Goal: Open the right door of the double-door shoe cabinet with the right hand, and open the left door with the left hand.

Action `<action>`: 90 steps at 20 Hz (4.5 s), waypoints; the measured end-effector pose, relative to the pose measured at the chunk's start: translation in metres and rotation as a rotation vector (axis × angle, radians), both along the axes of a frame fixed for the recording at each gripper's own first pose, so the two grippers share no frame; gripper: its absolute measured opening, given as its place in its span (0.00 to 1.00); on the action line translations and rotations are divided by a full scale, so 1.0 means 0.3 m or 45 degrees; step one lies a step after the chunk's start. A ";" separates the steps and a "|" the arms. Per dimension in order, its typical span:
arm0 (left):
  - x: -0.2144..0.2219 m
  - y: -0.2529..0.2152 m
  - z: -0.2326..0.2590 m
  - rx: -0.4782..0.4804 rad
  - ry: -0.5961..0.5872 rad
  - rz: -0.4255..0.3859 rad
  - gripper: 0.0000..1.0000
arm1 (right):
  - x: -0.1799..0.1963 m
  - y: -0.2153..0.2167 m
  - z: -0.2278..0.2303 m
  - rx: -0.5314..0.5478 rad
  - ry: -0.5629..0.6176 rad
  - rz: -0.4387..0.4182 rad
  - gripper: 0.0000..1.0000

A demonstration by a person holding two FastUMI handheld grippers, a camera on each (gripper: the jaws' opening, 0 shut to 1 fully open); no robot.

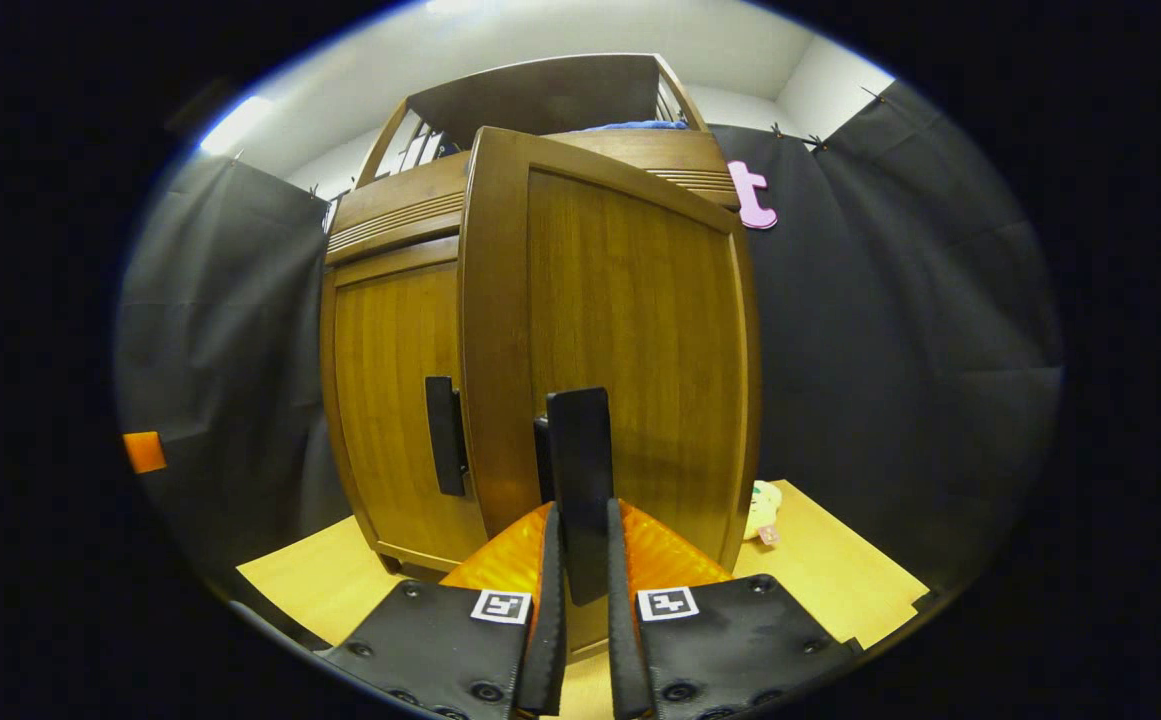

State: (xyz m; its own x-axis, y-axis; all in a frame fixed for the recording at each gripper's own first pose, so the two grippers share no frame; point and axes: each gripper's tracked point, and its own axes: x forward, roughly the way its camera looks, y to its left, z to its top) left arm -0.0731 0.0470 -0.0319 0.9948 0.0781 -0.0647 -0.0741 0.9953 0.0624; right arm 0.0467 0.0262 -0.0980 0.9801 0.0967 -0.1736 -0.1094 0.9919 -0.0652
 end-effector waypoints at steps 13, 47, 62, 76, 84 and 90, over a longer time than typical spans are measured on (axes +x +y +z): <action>0.005 -0.084 -0.033 -0.017 0.021 -0.044 0.92 | -0.125 -0.178 0.052 0.060 -0.025 -0.058 0.16; 0.240 -0.239 -0.132 0.004 0.093 -0.084 0.95 | -0.280 -0.683 0.158 -0.043 -0.106 -0.355 0.08; 0.583 -0.290 -0.252 -0.031 0.169 -0.160 0.92 | -0.318 -0.738 0.166 -0.047 -0.124 -0.442 0.52; 0.910 -0.283 -0.309 0.082 0.162 -0.101 0.92 | -0.309 -0.792 0.216 -0.033 -0.210 -0.466 0.89; 1.020 -0.251 -0.356 0.024 0.166 -0.078 0.69 | -0.293 -0.841 0.209 -0.013 -0.223 -0.502 0.89; 1.010 -0.289 -0.356 0.162 0.150 -0.125 0.33 | -0.282 -0.834 0.191 -0.010 -0.207 -0.498 1.00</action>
State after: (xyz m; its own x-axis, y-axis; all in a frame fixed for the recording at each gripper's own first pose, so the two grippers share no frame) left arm 0.2298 -0.0398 -0.1387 0.9843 -0.0040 -0.1767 0.0382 0.9810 0.1904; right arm -0.0379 -0.2241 -0.0408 0.9572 -0.2890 -0.0129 0.2878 0.9559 -0.0586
